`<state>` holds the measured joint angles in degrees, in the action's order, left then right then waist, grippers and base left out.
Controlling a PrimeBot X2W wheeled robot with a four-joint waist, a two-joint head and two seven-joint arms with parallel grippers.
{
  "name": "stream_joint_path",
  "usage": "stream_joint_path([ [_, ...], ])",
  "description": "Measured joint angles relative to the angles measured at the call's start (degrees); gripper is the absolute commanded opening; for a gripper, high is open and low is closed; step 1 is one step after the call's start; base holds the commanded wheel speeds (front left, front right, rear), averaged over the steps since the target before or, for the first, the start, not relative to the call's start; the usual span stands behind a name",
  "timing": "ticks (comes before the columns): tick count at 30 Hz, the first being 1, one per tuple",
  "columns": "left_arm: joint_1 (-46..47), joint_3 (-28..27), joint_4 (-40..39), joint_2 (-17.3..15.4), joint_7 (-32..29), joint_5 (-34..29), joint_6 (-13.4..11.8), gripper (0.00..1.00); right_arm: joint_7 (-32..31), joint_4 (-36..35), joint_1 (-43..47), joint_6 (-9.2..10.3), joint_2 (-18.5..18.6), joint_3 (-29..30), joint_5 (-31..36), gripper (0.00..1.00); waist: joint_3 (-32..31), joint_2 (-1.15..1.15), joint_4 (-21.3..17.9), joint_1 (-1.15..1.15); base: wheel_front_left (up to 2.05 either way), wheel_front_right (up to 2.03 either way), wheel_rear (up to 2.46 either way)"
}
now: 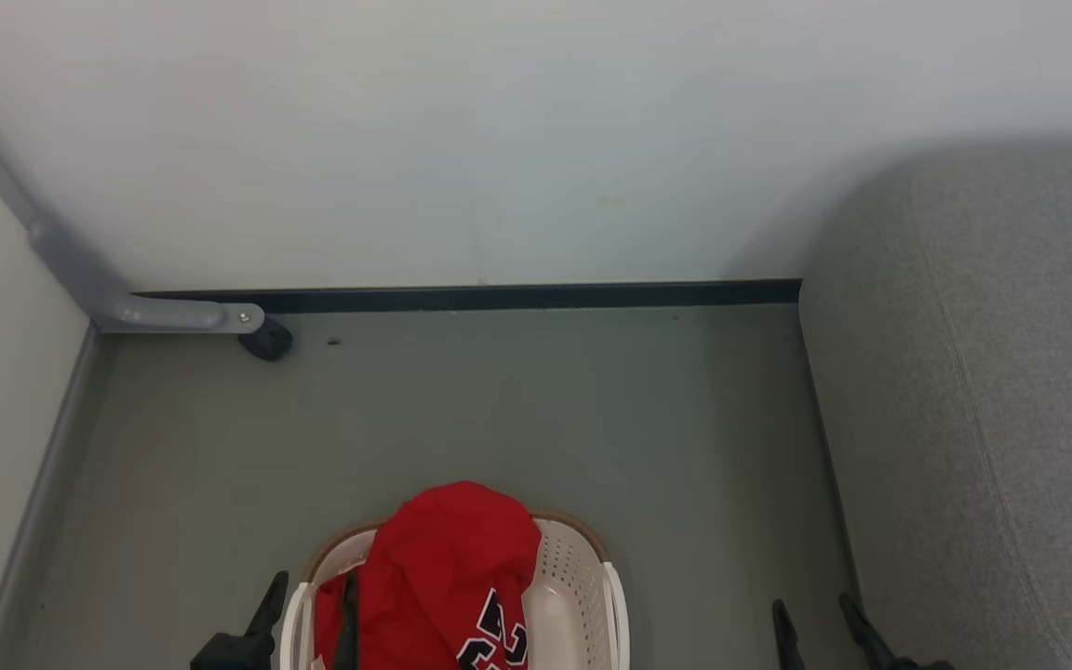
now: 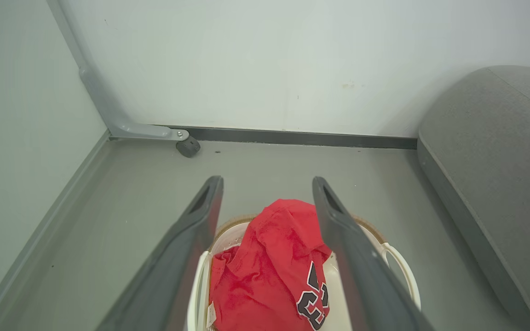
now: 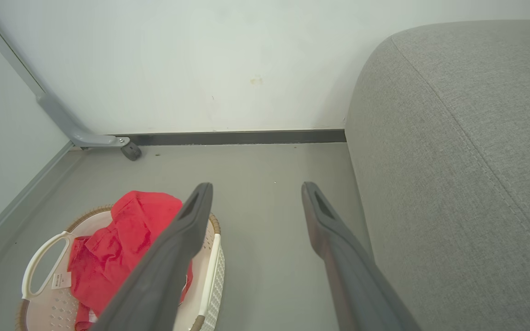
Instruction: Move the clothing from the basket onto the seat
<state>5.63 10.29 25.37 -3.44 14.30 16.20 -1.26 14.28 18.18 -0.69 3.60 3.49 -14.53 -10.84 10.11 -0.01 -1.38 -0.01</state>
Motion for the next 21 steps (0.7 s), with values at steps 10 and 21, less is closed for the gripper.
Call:
stream_joint_path([
  [10, 6.03, 1.04, 4.11, -1.16, 0.0, -1.35, 2.42, 1.0, 0.0, -2.56, -1.67, 0.51, -0.03, -0.46, 1.24, 1.0, 7.26, 0.0, -2.84, 0.0, 0.0, 0.0, 0.0],
  [21, 16.24, 2.44, 11.72, -2.01, -0.1, -2.76, 4.37, 1.0, 0.0, -5.71, -5.22, 1.45, -0.19, -1.25, 3.64, 1.0, 16.67, -0.01, -5.97, -0.01, 0.0, 0.0, 0.0],
])
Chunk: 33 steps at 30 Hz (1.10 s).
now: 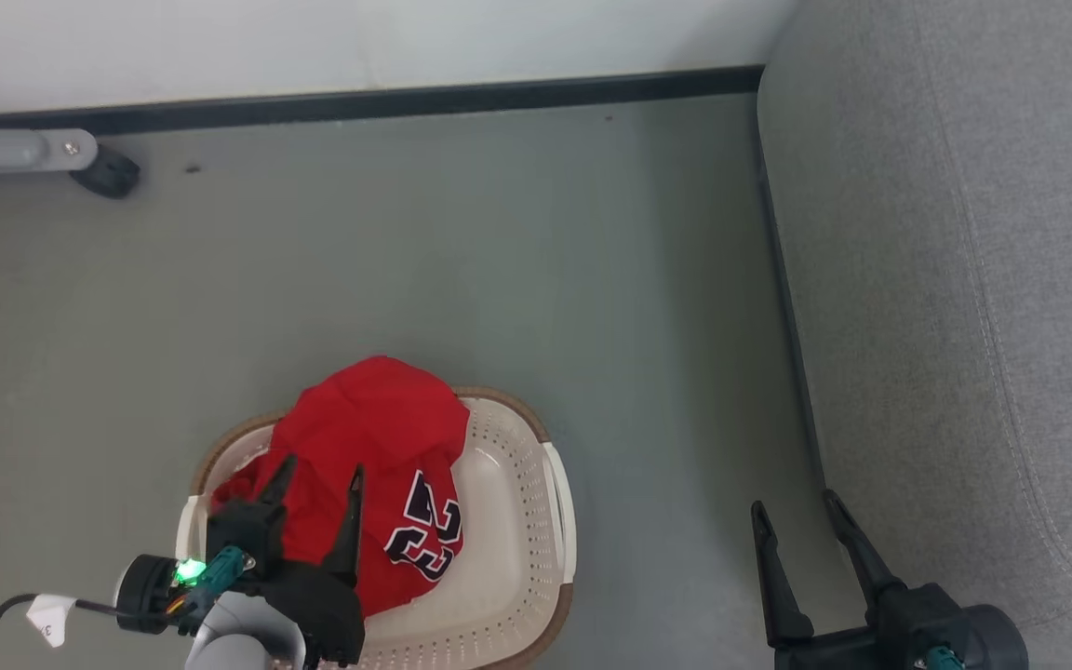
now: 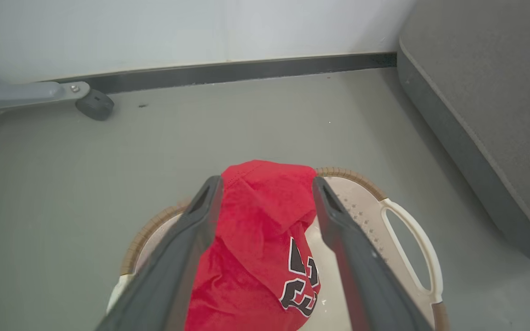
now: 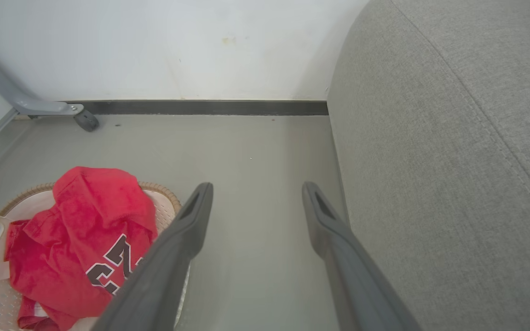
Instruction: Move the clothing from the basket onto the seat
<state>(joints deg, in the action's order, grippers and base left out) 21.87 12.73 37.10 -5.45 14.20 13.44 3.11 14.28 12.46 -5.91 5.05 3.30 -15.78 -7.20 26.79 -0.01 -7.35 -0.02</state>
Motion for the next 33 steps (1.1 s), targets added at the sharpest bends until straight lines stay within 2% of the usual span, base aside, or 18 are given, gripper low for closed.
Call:
stream_joint_path([
  [12, 6.01, -0.48, 13.58, 1.24, -6.27, 1.3, 0.83, 1.0, 0.01, -1.43, -1.85, 0.49, -0.16, -0.97, 0.78, 1.0, 8.18, 0.0, -2.1, 0.01, 0.0, 0.0, 0.0],
  [18, 10.47, -2.52, 17.6, 1.82, -9.65, 4.08, -0.12, 1.0, 0.01, -2.98, -2.95, 0.56, -0.23, -1.85, 1.14, 1.0, 10.88, 0.0, -2.39, 0.01, 0.0, 0.0, 0.0],
  [26, 16.25, -2.69, 21.59, 2.08, -13.37, 4.21, -0.74, 1.0, 0.02, -4.91, -4.25, 0.58, -0.29, -3.37, 2.3, 1.0, 14.64, 0.0, -3.02, 0.01, 0.0, 0.0, 0.0],
  [33, 19.8, -4.01, 25.06, 2.23, -15.47, 5.12, -2.74, 1.0, 0.02, -6.09, -5.45, 1.01, -0.34, -5.22, 2.8, 1.0, 17.57, 0.0, -4.12, 0.01, 0.0, 0.0, 0.0],
])
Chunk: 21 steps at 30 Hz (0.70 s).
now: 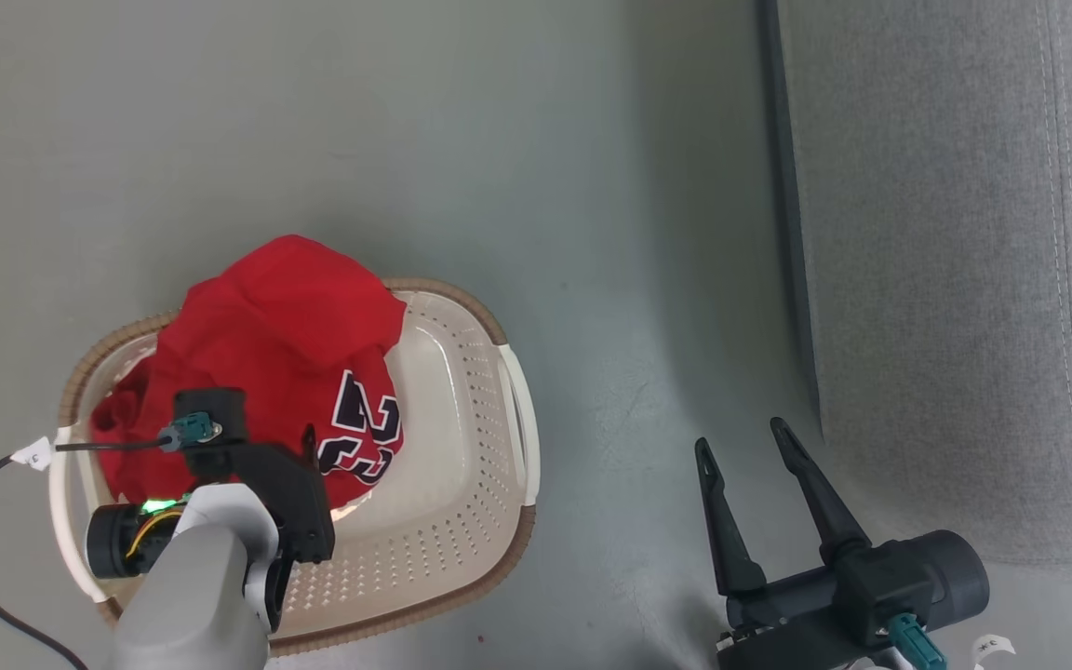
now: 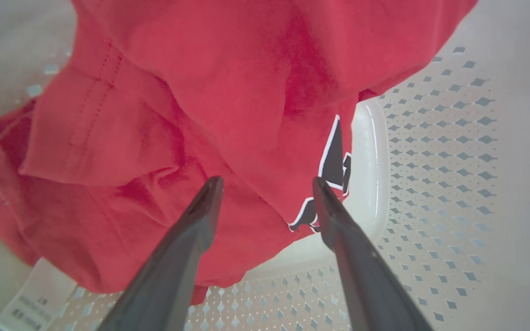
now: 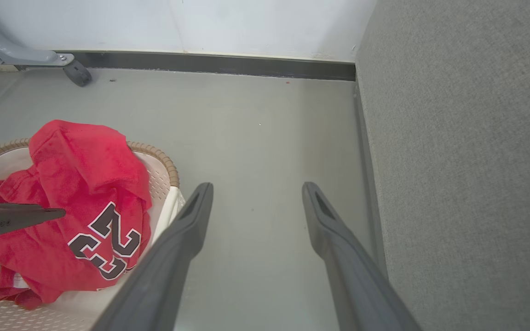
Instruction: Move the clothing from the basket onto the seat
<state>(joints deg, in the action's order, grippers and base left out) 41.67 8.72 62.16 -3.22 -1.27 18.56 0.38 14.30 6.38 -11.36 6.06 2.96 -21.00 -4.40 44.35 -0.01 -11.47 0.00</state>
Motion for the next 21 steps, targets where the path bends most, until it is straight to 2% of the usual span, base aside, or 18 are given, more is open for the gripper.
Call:
stream_joint_path([
  [10, 4.75, -1.0, 3.49, -0.24, -1.68, -0.07, -4.76, 1.0, 0.0, -2.5, -0.7, 0.08, 0.0, -2.68, 0.07, 1.0, 3.33, 0.0, -1.7, 0.0, 0.0, 0.0, 0.0],
  [21, 8.29, -1.23, 6.42, -2.22, -2.18, -0.77, -6.02, 1.0, 0.25, -9.1, -2.98, 0.57, -0.01, -4.71, 0.2, 1.0, 7.33, 0.01, -2.34, 0.0, 0.0, 0.0, 0.0],
])
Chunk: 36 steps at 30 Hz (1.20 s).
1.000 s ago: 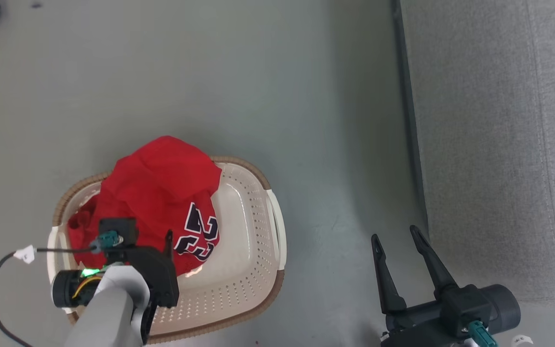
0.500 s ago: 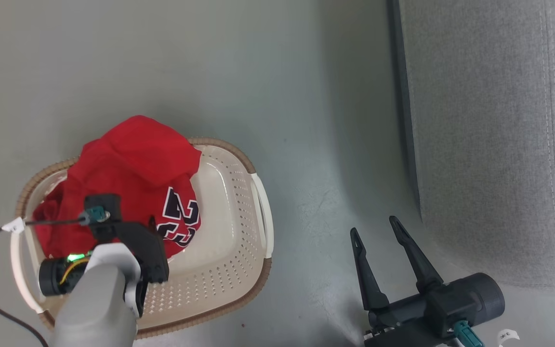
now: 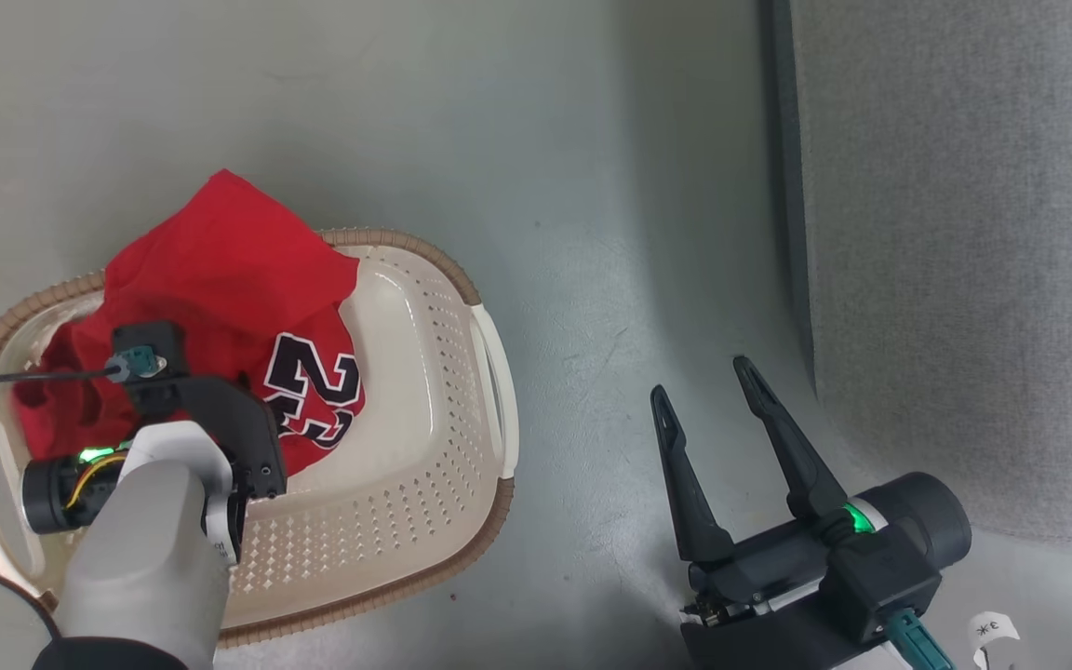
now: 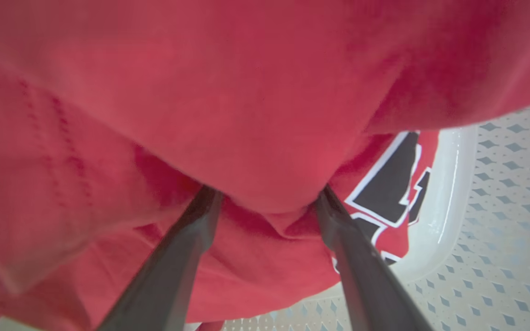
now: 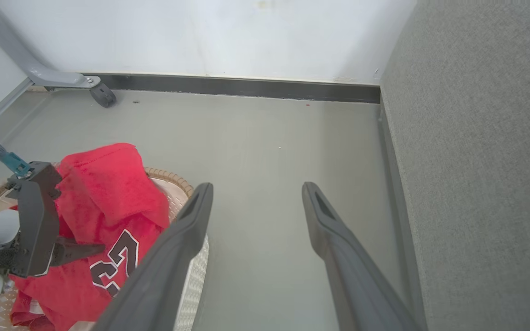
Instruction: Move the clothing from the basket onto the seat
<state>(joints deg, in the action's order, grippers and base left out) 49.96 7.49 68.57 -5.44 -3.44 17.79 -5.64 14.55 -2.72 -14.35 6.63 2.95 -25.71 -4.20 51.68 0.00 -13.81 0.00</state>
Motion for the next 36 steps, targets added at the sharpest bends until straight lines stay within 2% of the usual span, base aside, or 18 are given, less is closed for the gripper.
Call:
stream_joint_path([
  [6, 1.09, -0.96, 1.32, 0.13, 0.02, 0.2, -0.42, 1.0, 0.14, -1.72, -0.38, 0.2, 0.01, -0.37, -0.24, 1.0, 1.27, 0.0, 0.13, 0.0, 0.0, 0.0, 0.0],
  [7, 1.18, -1.22, 1.38, 0.13, 0.08, 0.23, -0.43, 0.73, 0.14, -1.91, -0.38, 0.24, 0.0, -0.42, -0.25, 1.0, 1.35, 0.0, 0.14, 0.0, 0.0, 0.0, 0.0],
  [8, 1.27, -1.4, 1.47, 0.12, 0.1, 0.3, -0.43, 0.04, 0.14, -2.1, -0.38, 0.3, 0.0, -0.45, -0.24, 1.0, 1.42, 0.0, 0.15, 0.0, 0.0, 0.0, 0.0],
  [9, 1.32, -1.44, 1.6, 0.11, 0.09, 0.3, -0.43, 0.0, 0.15, -2.24, -0.38, 0.44, 0.01, -0.46, -0.24, 1.0, 1.49, 0.0, 0.15, 0.0, 0.0, 0.0, 0.0],
  [19, 1.44, -1.42, 2.88, 0.2, 1.04, 0.3, -0.48, 0.0, 0.15, -2.46, -0.46, 0.49, 0.01, -0.27, -0.36, 1.0, 1.04, 0.0, 0.25, 0.0, 0.0, 0.0, 0.0],
  [29, -1.3, -1.0, 3.75, 0.46, 2.64, 0.3, -0.3, 0.0, 0.15, 0.36, -2.5, 0.51, 0.02, -0.05, -3.53, 1.0, -3.19, 0.0, 0.38, 0.0, 0.0, 0.0, 0.0],
  [36, -4.65, 1.65, 4.26, 1.21, 4.11, -0.64, 3.2, 0.0, 0.15, 3.61, -2.58, 0.51, 0.02, 1.22, -6.22, 1.0, -8.04, 0.0, 0.45, 0.01, 0.0, 0.0, 0.0],
])
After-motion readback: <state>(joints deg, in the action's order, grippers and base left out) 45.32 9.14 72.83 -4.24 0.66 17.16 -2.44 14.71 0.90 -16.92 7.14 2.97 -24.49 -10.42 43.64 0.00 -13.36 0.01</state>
